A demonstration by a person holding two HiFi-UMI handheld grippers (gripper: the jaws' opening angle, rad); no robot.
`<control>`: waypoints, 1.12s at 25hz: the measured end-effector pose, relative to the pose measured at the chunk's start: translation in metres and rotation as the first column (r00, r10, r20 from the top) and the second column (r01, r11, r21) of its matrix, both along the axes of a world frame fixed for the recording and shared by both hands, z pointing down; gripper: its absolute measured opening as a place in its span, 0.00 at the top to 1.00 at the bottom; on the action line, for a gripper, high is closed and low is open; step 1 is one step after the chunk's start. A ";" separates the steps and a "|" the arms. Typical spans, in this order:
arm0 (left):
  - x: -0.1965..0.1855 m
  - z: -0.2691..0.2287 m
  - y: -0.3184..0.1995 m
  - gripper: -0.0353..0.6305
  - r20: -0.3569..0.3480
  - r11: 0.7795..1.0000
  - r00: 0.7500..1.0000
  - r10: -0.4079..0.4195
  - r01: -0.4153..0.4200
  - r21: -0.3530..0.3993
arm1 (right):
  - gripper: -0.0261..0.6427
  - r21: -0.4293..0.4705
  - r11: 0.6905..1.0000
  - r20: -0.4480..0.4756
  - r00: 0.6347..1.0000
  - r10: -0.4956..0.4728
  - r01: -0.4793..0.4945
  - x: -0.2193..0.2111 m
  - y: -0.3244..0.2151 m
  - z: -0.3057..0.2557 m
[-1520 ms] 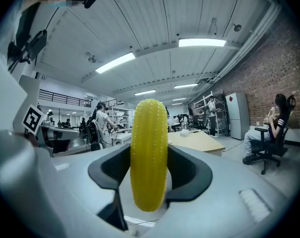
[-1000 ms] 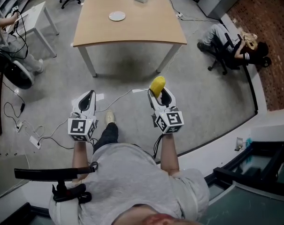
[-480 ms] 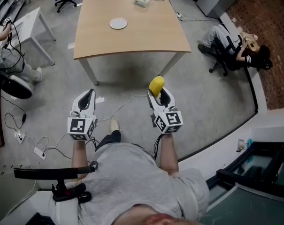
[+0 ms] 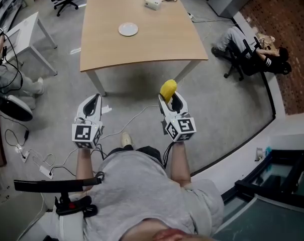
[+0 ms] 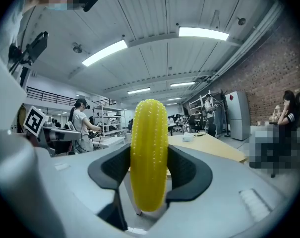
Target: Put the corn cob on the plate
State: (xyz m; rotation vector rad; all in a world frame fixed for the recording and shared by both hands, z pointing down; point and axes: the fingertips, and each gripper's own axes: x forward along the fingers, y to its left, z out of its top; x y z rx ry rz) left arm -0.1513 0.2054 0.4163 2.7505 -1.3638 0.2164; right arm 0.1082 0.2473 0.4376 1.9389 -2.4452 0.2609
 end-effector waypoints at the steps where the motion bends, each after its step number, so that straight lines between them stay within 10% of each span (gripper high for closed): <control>1: -0.001 0.000 -0.004 0.92 -0.006 1.000 1.000 0.002 -0.002 0.000 | 0.61 -0.001 1.000 -0.002 1.000 0.001 -0.001 -0.001 -0.003 0.000; 28: -0.023 0.005 -0.090 0.92 -0.033 0.998 0.997 -0.063 0.063 0.003 | 0.61 -0.007 0.999 -0.013 0.999 -0.047 0.047 -0.015 -0.106 0.003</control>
